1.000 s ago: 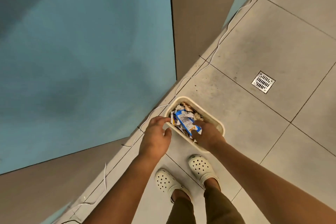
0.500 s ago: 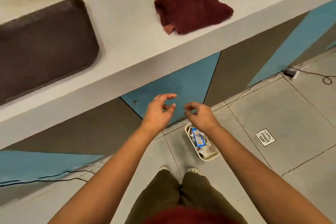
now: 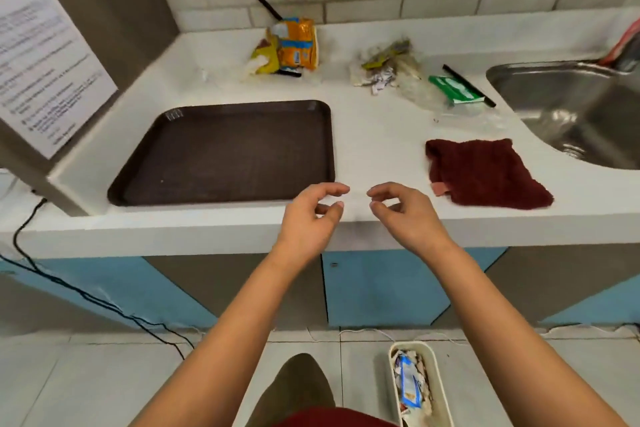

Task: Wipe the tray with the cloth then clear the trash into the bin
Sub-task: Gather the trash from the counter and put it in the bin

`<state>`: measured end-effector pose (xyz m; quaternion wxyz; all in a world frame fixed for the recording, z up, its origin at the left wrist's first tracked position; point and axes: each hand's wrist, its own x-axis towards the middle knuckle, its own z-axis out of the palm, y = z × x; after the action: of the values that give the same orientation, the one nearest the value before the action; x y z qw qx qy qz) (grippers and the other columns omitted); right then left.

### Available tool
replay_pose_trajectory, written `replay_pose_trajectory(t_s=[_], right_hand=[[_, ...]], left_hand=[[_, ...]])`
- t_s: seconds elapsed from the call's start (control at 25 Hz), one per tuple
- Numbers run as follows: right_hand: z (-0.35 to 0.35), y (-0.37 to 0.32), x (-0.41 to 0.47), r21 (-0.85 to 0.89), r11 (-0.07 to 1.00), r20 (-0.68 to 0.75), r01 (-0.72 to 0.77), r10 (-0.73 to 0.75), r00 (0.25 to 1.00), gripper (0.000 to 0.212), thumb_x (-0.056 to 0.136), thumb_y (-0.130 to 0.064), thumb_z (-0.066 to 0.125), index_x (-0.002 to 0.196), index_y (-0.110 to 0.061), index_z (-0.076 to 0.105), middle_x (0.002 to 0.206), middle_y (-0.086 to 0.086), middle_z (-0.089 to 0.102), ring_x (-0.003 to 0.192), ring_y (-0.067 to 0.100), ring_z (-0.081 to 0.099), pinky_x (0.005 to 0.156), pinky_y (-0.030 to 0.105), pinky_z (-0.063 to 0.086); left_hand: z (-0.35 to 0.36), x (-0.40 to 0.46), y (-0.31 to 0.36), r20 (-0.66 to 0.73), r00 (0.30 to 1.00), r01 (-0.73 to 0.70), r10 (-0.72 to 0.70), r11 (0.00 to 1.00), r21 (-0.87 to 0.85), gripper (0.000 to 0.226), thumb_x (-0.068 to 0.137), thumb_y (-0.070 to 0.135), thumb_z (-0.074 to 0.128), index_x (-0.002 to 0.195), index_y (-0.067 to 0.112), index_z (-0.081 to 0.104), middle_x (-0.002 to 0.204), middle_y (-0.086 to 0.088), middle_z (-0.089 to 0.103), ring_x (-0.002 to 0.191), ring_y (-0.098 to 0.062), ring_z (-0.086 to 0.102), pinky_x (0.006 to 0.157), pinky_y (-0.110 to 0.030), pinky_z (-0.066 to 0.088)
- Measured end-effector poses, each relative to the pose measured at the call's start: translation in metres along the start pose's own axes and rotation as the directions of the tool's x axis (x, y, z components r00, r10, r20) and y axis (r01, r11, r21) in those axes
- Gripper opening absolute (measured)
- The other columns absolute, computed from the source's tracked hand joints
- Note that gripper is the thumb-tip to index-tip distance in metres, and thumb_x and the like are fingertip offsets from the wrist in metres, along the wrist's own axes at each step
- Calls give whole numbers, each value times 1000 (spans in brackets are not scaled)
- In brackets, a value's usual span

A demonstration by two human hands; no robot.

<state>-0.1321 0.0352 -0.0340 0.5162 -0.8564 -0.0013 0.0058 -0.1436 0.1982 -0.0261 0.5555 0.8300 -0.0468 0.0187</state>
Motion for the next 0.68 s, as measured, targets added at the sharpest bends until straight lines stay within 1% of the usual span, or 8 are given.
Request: replay_pose_trajectory(t_s=[0.12, 0.24, 0.32, 0.44, 0.56, 0.64, 0.68], right_hand=[[26, -22, 39, 2, 1000, 21, 8, -8, 1000, 13, 87, -17, 58, 94, -26, 64, 95, -9, 61, 63, 6, 55, 61, 13, 41], [53, -39, 82, 5, 1000, -3, -12, 12, 1000, 13, 88, -16, 58, 94, -25, 64, 94, -9, 61, 66, 4, 55, 62, 10, 40], [75, -54, 114, 6, 999, -32, -42, 42, 999, 13, 87, -16, 58, 95, -24, 65, 91, -6, 62, 66, 2, 53, 65, 8, 39], [105, -74, 157, -6, 998, -56, -63, 62, 996, 13, 86, -15, 59, 95, -21, 66, 87, -7, 61, 68, -1, 51, 68, 9, 38], [121, -81, 192, -12, 995, -99, -96, 94, 991, 13, 86, -14, 59, 93, -24, 65, 84, -10, 59, 69, -1, 49, 72, 15, 38], [126, -82, 212, -21, 992, -139, -128, 124, 982, 13, 85, -14, 60, 92, -24, 65, 86, -7, 60, 69, -1, 50, 73, 16, 37], [127, -82, 221, -28, 989, -151, -142, 136, 979, 13, 85, -14, 60, 92, -24, 65, 88, -5, 61, 70, -1, 50, 75, 17, 37]], left_hand=[[-40, 30, -11, -74, 997, 6, -5, 1000, 15, 26, 89, 7, 55, 104, 26, 64, 100, 15, 61, 73, 3, 55, 70, -1, 41], [-81, 66, -27, -102, 994, 42, -44, 999, -12, 25, 89, 8, 55, 100, 29, 64, 91, 14, 60, 64, 4, 51, 64, -1, 39], [-113, 95, -39, -88, 995, 50, -50, 999, -1, 25, 90, 10, 55, 99, 32, 62, 87, 14, 57, 65, 0, 50, 62, -2, 39], [-163, 141, -53, -85, 994, 71, -67, 997, 43, 24, 90, 13, 55, 99, 34, 61, 97, 12, 59, 70, -1, 51, 64, -4, 42], [-197, 186, -73, -123, 989, 98, -87, 992, 85, 22, 89, 12, 56, 101, 29, 63, 99, 8, 59, 74, -2, 54, 66, -4, 42], [-213, 215, -87, -140, 985, 114, -96, 986, 125, 21, 89, 12, 56, 103, 26, 65, 101, 6, 58, 77, -3, 55, 65, -3, 41], [-218, 229, -94, -151, 984, 122, -100, 982, 147, 21, 88, 12, 57, 103, 24, 65, 104, 4, 58, 80, -4, 55, 67, -4, 40]])
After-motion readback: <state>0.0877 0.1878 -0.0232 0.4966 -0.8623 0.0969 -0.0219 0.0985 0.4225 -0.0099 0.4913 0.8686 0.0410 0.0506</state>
